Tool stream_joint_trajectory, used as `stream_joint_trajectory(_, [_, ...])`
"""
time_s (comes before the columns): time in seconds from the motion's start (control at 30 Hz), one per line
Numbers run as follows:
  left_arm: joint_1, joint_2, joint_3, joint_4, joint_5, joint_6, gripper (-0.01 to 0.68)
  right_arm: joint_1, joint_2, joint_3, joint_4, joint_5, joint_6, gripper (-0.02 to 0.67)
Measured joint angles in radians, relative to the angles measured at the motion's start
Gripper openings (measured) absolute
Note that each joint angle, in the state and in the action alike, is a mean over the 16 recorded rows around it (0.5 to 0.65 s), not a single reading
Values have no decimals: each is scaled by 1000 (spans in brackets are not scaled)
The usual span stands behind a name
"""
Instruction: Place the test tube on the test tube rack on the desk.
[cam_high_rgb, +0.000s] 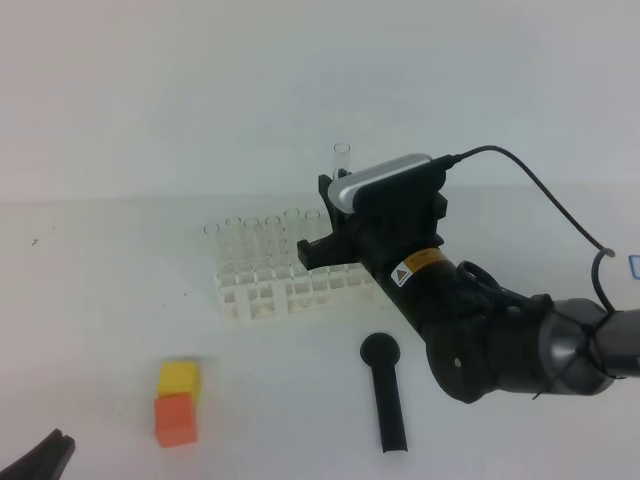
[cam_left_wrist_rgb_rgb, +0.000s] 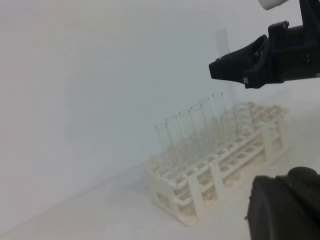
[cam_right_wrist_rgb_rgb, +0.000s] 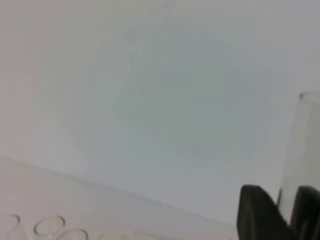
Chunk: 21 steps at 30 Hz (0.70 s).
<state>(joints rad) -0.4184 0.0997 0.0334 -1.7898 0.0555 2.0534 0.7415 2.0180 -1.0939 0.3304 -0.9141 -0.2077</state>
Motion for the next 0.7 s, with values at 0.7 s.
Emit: stream_joint_trajectory(0.7, [0, 0, 0, 0, 0, 0, -1, -21, 44, -9, -61, -43, 25, 122])
